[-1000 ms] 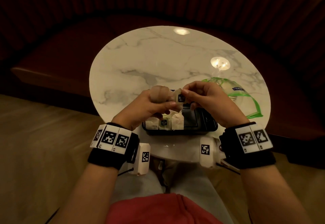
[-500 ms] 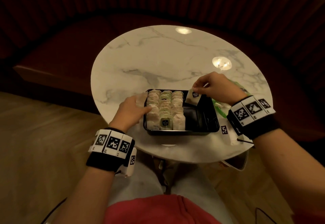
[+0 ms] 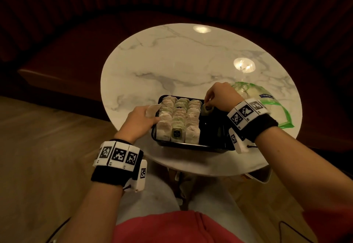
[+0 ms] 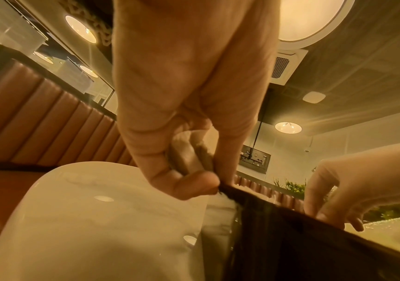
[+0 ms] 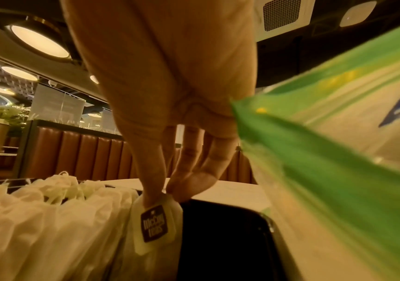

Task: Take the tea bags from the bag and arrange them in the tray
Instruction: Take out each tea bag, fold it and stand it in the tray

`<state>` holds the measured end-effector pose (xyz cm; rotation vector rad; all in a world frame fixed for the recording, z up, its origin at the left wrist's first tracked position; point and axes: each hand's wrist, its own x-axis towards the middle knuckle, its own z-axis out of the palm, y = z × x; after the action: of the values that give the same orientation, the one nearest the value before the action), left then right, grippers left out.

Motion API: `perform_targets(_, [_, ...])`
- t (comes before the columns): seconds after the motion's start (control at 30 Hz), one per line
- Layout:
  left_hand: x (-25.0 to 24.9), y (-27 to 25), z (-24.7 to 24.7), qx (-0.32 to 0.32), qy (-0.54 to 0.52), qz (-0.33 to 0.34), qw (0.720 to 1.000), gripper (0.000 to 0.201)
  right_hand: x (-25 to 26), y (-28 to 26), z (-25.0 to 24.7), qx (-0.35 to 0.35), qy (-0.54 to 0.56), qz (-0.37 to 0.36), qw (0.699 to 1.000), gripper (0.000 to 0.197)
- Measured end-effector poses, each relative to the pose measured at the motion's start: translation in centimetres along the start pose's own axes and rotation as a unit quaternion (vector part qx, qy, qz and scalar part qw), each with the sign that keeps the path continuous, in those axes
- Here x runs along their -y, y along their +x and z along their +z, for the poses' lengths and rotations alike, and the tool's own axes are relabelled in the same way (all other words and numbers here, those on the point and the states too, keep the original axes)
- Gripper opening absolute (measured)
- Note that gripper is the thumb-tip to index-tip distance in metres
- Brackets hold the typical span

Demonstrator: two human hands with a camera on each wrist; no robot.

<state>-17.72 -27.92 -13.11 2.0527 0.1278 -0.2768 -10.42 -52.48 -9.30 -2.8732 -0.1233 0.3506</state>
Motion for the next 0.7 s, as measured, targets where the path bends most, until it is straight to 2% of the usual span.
perform_targets(0.1, [0.1,0.1,-0.3,-0.001,-0.014,-0.009,1.000,0.013,0.0,0.3,0.6,-0.025,0.010,-0.002,1.000,0.006])
perform_targets(0.2, [-0.2,0.3,-0.8,-0.016,-0.043,-0.015,0.999,0.009,-0.3,0.3,0.7,-0.056,0.043,0.004,0.997,0.012])
perform_targets(0.33, [-1.4,0.3,-1.0,-0.014,-0.139,-0.015,0.990,0.013,-0.7,-0.1,0.4,-0.073,0.077,-0.007,0.994,0.013])
perform_targets(0.4, [-2.1,0.1,-0.7,0.007,-0.197,-0.015,0.980,0.012,-1.0,-0.3,0.2,-0.079,0.087,-0.014,0.993,0.014])
perform_targets(0.53, [-3.4,-0.4,0.5,0.053,-0.278,-0.025,0.959,0.027,-0.9,-1.2,-0.8,-0.093,0.120,-0.043,0.987,0.010])
perform_targets(0.63, [-4.5,-0.8,1.6,0.111,-0.324,-0.041,0.939,0.025,0.4,-2.7,-1.9,-0.105,0.197,-0.087,0.971,0.008])
perform_targets(0.7, [-5.0,-1.1,2.2,0.152,-0.327,-0.031,0.932,0.023,1.7,-3.9,-2.4,-0.081,0.244,-0.117,0.959,0.014])
